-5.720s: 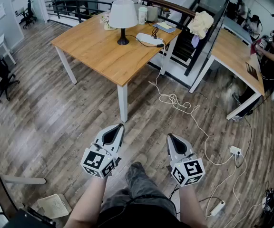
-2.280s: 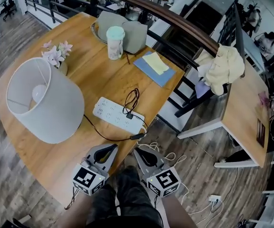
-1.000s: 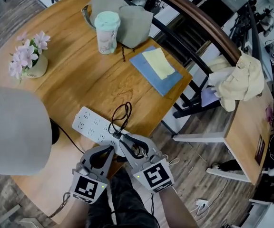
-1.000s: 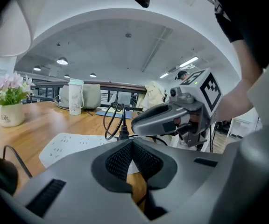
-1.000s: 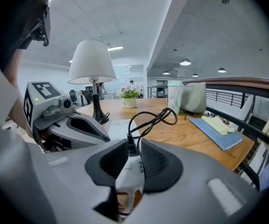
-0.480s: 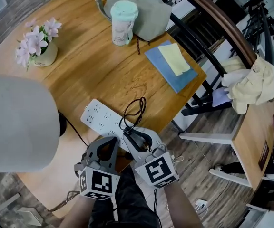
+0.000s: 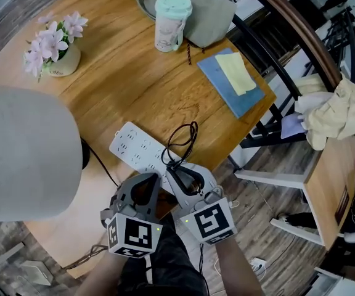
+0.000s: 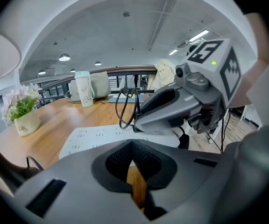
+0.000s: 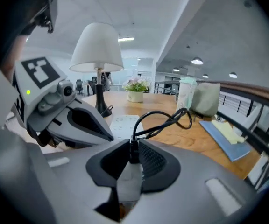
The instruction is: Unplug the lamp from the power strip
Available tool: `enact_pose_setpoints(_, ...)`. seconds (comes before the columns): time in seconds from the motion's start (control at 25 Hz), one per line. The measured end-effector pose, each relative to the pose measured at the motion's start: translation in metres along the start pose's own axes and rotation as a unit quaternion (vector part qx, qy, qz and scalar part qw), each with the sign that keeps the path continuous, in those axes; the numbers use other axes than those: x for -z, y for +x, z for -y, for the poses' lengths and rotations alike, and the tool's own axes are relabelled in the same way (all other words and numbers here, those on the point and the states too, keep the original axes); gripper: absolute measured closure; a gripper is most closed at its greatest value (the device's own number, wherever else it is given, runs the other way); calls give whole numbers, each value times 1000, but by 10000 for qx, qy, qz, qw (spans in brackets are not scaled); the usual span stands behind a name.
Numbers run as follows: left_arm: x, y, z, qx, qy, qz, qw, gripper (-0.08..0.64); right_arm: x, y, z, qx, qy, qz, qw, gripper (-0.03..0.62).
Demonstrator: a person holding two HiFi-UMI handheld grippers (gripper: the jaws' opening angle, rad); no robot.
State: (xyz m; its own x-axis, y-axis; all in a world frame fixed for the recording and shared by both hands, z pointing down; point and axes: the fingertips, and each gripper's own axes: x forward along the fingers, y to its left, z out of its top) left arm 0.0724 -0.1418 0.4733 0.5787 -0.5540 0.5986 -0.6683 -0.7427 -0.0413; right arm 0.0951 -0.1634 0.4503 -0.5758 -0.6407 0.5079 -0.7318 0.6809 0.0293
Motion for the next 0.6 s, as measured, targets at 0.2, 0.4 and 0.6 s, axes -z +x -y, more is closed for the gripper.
enact_pose_setpoints(0.2,-2,1,-1,36,-173,51,9998,565,-2,0,5,-141,406,23,9991,523)
enact_pose_setpoints(0.4,0,1,-1,-46,-77,-31,10000,565,-2,-1,-5,329,-869,-407,9948,526)
enact_pose_setpoints(0.6,0,1,-1,-32,-88,-75,9999,565,0,0,0,25,-9,-167,9999,526)
